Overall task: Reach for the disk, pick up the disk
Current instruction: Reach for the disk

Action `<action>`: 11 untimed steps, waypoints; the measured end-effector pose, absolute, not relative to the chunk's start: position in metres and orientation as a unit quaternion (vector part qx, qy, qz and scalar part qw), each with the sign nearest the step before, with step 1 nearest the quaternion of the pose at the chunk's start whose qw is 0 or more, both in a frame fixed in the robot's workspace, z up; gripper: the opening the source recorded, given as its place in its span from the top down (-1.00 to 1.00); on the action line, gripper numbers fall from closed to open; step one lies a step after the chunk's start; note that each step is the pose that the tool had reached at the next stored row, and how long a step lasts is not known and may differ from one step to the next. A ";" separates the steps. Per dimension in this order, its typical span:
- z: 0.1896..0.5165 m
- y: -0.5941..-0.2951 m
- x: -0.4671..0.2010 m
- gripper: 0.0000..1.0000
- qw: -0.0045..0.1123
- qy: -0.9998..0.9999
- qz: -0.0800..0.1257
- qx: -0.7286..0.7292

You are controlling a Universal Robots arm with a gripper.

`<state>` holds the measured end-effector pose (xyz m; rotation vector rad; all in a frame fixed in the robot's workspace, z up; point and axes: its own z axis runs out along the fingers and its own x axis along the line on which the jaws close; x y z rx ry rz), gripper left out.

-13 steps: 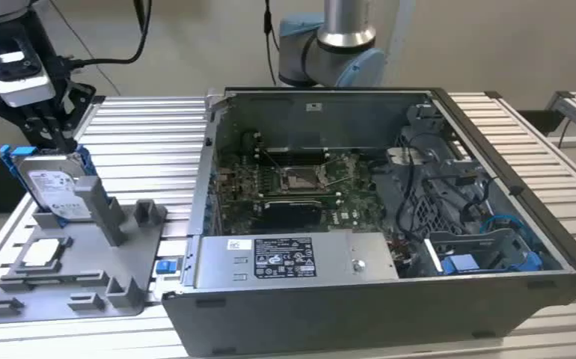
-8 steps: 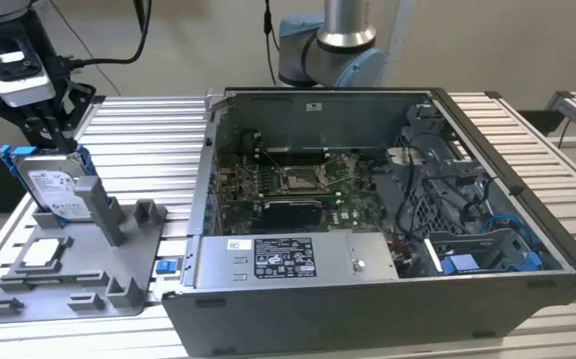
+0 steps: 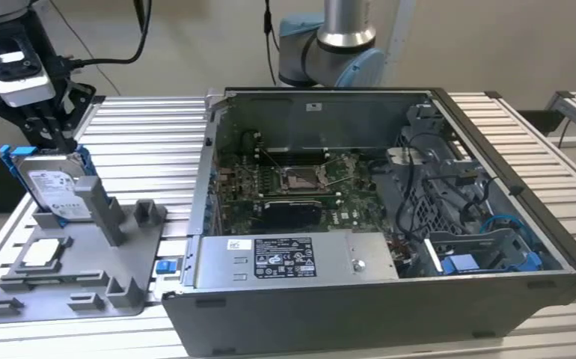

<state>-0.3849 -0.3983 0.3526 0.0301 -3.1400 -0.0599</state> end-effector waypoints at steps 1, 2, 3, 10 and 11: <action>0.353 -0.397 -0.385 1.00 0.001 -1.000 -0.019 0.010; 0.353 -0.396 -0.385 1.00 0.000 -1.000 -0.019 0.009; 0.353 -0.394 -0.386 1.00 0.000 -1.000 -0.019 0.010; 0.352 -0.374 -0.405 1.00 0.000 -1.000 -0.019 0.010; 0.352 -0.372 -0.410 1.00 0.000 -1.000 -0.019 0.010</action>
